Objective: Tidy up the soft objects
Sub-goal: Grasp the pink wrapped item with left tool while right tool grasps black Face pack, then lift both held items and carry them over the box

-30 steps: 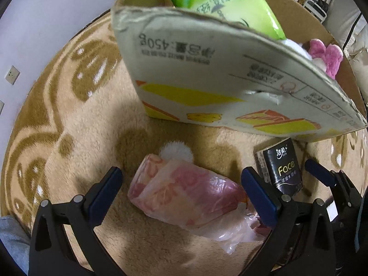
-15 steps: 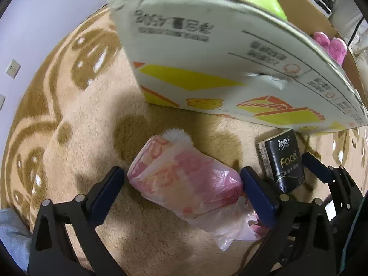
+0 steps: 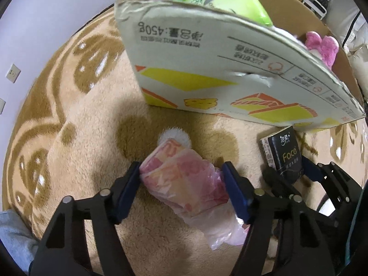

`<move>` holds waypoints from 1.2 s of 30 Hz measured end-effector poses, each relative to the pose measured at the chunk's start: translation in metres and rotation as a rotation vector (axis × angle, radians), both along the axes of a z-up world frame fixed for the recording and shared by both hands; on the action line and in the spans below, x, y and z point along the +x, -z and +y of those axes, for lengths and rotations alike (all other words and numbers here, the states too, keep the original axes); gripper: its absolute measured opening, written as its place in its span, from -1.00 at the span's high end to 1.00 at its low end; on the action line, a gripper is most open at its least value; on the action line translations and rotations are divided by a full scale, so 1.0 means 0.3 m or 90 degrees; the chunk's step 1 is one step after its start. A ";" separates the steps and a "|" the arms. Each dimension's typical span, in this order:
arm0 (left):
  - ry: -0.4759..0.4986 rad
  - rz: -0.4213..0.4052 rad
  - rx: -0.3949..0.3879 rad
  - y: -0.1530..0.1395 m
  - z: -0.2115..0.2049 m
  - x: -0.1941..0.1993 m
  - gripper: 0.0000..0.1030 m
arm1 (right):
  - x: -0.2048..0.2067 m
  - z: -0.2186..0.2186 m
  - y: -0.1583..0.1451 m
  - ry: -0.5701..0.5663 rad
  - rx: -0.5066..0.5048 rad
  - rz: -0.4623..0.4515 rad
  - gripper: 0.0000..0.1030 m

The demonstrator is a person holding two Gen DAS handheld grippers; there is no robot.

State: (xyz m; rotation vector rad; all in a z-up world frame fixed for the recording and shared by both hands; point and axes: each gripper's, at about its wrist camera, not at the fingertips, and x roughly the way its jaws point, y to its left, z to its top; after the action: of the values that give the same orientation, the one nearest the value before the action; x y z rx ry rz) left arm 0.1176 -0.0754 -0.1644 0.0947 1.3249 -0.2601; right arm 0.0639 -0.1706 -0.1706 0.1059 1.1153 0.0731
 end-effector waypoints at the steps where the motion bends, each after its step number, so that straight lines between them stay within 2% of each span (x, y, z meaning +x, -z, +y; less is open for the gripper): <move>1: 0.002 -0.002 -0.003 0.000 0.008 -0.001 -0.18 | 0.000 -0.004 -0.001 0.004 0.007 0.000 0.05; 3: 0.002 -0.007 -0.012 -0.008 0.020 0.001 -0.06 | -0.001 -0.010 0.001 0.007 0.014 0.002 0.05; 5: -0.005 -0.011 -0.024 -0.022 0.034 0.007 0.26 | -0.006 -0.016 -0.001 0.009 0.018 0.003 0.05; 7: -0.013 -0.021 -0.031 -0.043 0.063 0.015 0.40 | -0.014 -0.032 -0.010 0.013 0.022 0.002 0.05; 10: -0.018 -0.044 -0.044 -0.071 0.084 0.013 0.43 | -0.022 -0.039 -0.018 0.019 0.032 -0.002 0.05; 15: -0.032 -0.032 -0.065 -0.083 0.101 0.042 0.42 | -0.045 -0.063 -0.032 0.031 0.030 -0.002 0.05; 21: -0.046 -0.044 -0.089 -0.092 0.129 0.033 0.43 | -0.081 -0.129 -0.079 0.056 0.066 -0.015 0.05; 24: -0.039 -0.041 -0.084 -0.074 0.135 0.012 0.29 | -0.082 -0.138 -0.091 0.061 0.063 -0.017 0.05; 26: -0.039 -0.026 -0.077 -0.059 0.118 0.019 -0.23 | -0.091 -0.152 -0.100 0.060 0.061 -0.017 0.05; 28: -0.046 -0.009 -0.066 -0.051 0.110 0.019 -0.24 | -0.091 -0.151 -0.104 0.060 0.050 -0.015 0.05; 33: -0.035 -0.011 -0.044 -0.038 0.090 -0.001 -0.30 | -0.099 -0.169 -0.119 0.072 0.050 -0.007 0.05; 36: -0.024 -0.001 -0.035 -0.032 0.069 -0.009 -0.46 | -0.112 -0.195 -0.128 0.086 0.047 -0.004 0.05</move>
State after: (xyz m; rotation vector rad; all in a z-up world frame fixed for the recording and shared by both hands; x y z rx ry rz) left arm 0.1149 -0.0548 -0.1548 0.0229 1.3162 -0.2638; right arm 0.0304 -0.2292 -0.1323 0.2470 1.0960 -0.0054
